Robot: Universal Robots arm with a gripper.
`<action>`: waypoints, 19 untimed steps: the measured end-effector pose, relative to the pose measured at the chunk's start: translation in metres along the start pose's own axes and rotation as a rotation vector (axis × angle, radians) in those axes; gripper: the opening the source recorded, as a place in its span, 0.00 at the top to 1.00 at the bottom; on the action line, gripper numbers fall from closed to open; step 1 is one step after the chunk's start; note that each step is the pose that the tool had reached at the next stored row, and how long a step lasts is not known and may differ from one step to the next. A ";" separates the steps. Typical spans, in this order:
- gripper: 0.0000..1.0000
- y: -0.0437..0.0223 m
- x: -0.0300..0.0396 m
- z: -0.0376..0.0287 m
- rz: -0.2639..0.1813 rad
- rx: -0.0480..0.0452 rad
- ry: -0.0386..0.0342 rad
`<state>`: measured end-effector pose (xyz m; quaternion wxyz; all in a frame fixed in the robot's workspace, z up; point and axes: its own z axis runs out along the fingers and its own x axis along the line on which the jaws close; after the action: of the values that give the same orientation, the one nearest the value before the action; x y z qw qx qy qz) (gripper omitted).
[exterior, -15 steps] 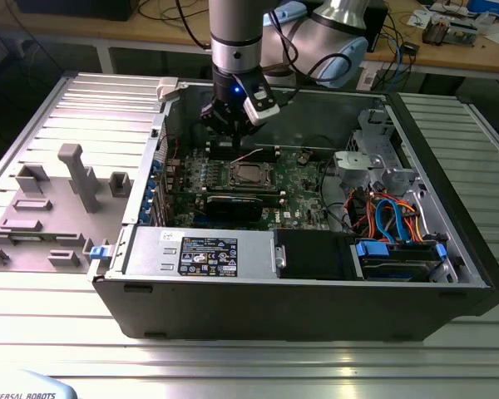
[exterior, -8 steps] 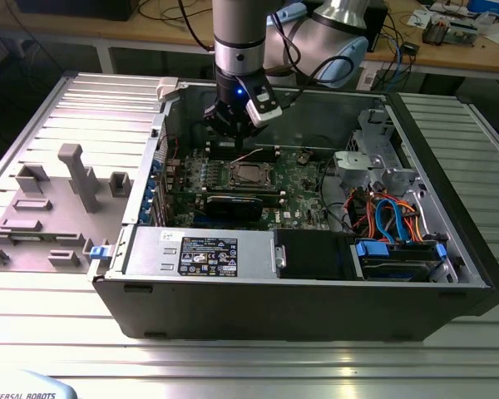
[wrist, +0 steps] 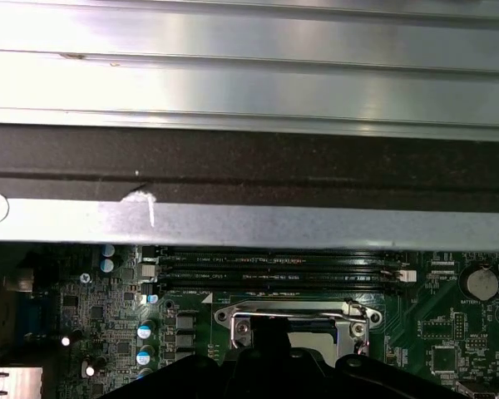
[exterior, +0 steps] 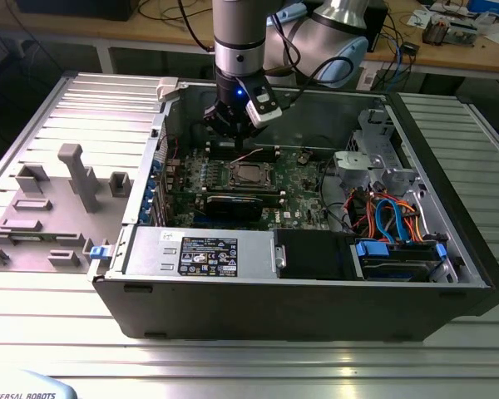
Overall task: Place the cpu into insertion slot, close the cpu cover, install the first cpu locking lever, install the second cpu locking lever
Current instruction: 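Install the first cpu locking lever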
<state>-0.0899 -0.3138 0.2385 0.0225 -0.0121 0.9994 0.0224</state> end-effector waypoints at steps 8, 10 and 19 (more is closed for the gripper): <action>0.89 -0.0001 -0.0014 0.0008 0.000 -0.0059 -0.0003; 0.89 -0.0001 -0.0025 0.0013 0.001 -0.0225 -0.0007; 0.89 -0.0007 -0.0127 0.0068 0.002 -0.0303 -0.0007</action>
<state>-0.0768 -0.3139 0.2323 0.0226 -0.0116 0.9990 0.0375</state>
